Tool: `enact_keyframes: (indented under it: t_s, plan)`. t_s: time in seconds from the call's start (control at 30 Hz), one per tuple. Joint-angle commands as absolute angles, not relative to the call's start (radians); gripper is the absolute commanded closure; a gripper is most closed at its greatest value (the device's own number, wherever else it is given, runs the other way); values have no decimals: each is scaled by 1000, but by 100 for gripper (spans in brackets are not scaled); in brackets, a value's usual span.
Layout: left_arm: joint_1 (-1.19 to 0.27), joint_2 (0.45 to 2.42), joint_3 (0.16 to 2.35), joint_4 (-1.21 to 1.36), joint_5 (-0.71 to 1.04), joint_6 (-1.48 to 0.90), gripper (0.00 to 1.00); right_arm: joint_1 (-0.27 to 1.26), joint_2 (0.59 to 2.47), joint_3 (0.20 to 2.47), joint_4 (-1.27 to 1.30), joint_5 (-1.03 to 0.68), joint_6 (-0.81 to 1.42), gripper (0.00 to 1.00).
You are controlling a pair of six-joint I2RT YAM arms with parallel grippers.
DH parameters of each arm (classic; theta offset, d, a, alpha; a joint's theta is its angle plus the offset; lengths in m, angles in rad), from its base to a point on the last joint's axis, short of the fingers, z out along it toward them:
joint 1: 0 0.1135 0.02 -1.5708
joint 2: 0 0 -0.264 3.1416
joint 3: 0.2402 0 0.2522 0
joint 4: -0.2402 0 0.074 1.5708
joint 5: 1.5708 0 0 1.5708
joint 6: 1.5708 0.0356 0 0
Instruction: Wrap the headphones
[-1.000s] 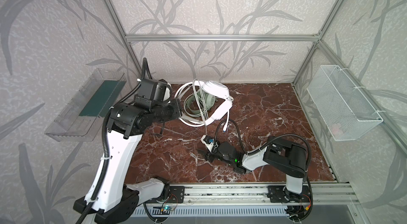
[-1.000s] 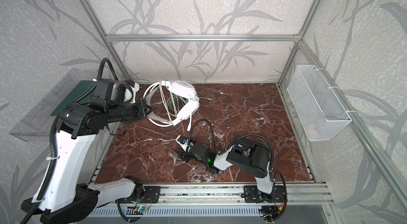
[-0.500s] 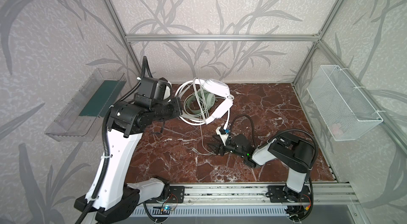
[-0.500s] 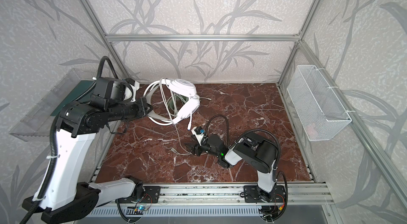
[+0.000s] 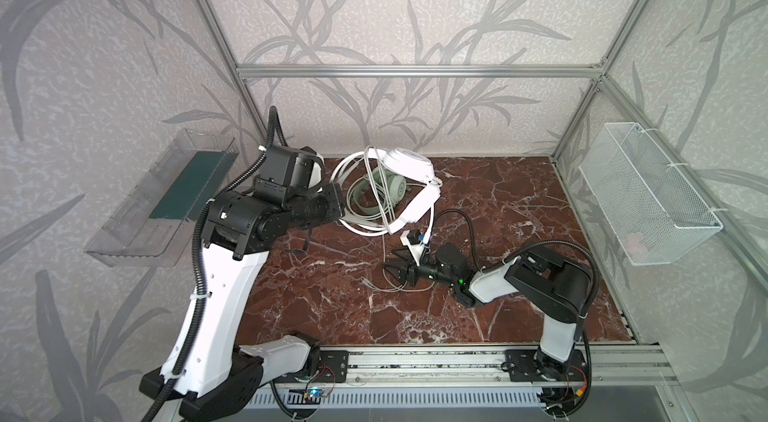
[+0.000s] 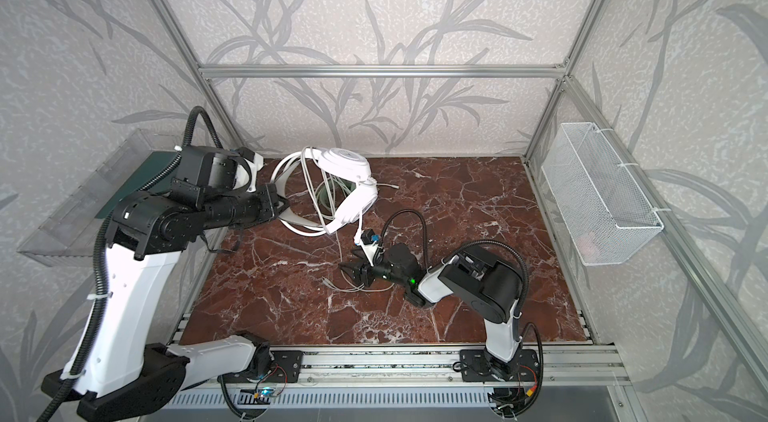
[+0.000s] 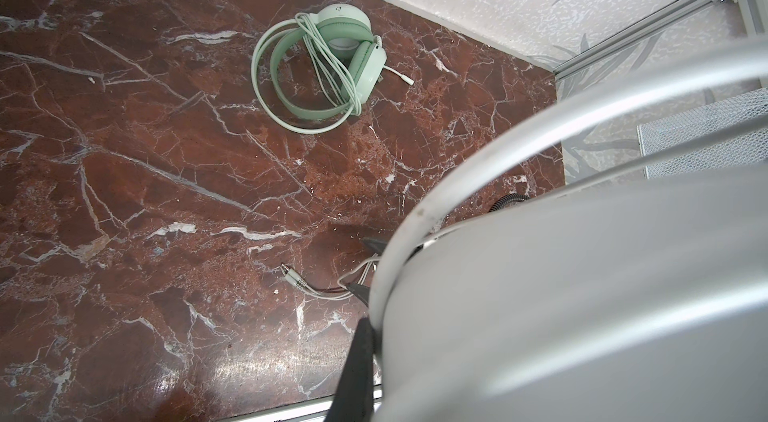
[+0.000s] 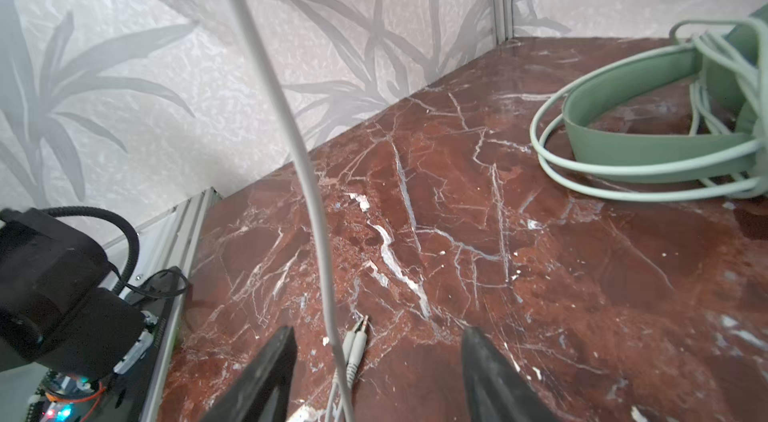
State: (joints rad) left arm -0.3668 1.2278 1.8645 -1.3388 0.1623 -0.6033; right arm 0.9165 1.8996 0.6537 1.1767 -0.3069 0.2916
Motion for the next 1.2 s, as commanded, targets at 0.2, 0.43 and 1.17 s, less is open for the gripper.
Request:
enact_keyframes:
  t_s: [0.2, 0.43, 1.17]
  plan:
    - [-374, 1210, 1885, -1286, 174, -627, 100, 919, 2002, 752, 1102, -321, 279, 39]
    - [-374, 1247, 1978, -1295, 141, -600, 100, 920, 1981, 712, 1054, -291, 293, 72]
    - [-221, 1444, 2021, -1214, 87, -587, 100, 1254, 1386, 585, 243, -247, 30, 100]
